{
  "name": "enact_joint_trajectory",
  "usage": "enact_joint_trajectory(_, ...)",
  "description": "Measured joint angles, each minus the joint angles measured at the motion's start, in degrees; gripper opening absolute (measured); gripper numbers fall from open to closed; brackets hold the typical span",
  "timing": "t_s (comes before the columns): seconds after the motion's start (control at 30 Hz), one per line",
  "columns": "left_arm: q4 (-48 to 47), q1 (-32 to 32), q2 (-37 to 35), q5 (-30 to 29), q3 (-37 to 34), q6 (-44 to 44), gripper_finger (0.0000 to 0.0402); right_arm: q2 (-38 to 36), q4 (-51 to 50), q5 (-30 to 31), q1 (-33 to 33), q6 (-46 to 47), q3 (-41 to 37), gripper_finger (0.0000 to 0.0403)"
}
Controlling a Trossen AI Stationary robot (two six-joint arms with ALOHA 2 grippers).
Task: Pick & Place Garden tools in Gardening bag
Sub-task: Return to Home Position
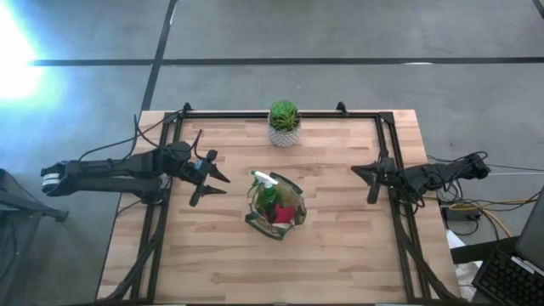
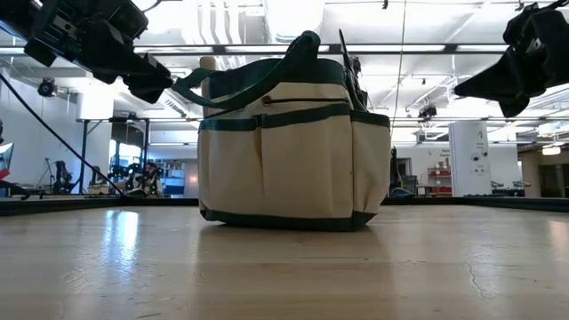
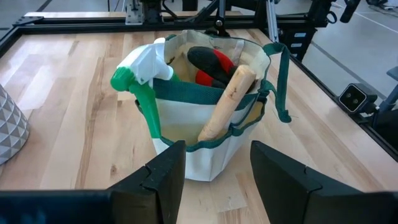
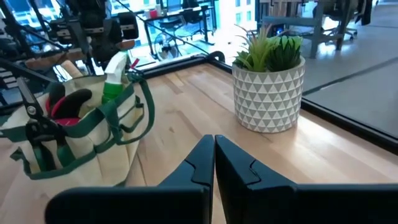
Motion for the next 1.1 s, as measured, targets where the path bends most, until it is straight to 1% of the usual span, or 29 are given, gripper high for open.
enact_joint_trajectory(0.23,0.1,-0.09,-0.07,0.01,-0.14,0.0,0.0184,0.01,0.02,0.0,0.0,0.02,0.0,0.0008)
enact_joint_trajectory(0.3,-0.02,-0.27,-1.58,-0.02,-1.21,-0.02,0.0184,0.01,0.0,0.0,0.0,0.02,0.0,0.0008)
enact_joint_trajectory(0.4,1.18,-0.38,-5.16,0.29,-3.83,-0.55,0.0184,0.0,0.04,0.0,0.0,0.02,0.0,0.0008)
enact_joint_trajectory(0.5,0.47,-0.69,-11.06,0.48,-7.63,-7.94,0.0184,0.04,0.0,0.0,0.0,0.02,0.0,0.0008)
enact_joint_trajectory(0.57,4.07,-0.8,-14.98,0.09,-10.28,-10.43,0.0184,0.04,0.02,0.0,0.0,0.02,0.0,0.0008)
enact_joint_trajectory(0.77,9.11,-0.8,-26.13,-0.2,-19.19,-10.45,0.0184,0.01,0.02,0.0,0.0,0.02,0.0,0.0008)
enact_joint_trajectory(0.83,11.24,-0.87,-29.49,-1.2,-21.88,-9.67,0.0184,0.01,0.0,0.0,0.0,0.03,0.0,0.0008)
enact_joint_trajectory(0.9,12.8,-0.91,-32.97,-4.03,-24.41,-8.07,0.0184,0.01,0.0,0.0,0.0,0.02,0.0,0.0008)
enact_joint_trajectory(1.0,11.64,-1.36,-36.73,-10.17,-24.48,-6.8,0.0184,0.01,0.0,0.01,0.01,0.02,0.0,0.0008)
enact_joint_trajectory(1.1,11.17,-2.25,-38.64,-14.35,-24.48,-7.09,0.0184,0.02,0.0,0.01,0.02,0.04,0.0,0.0008)
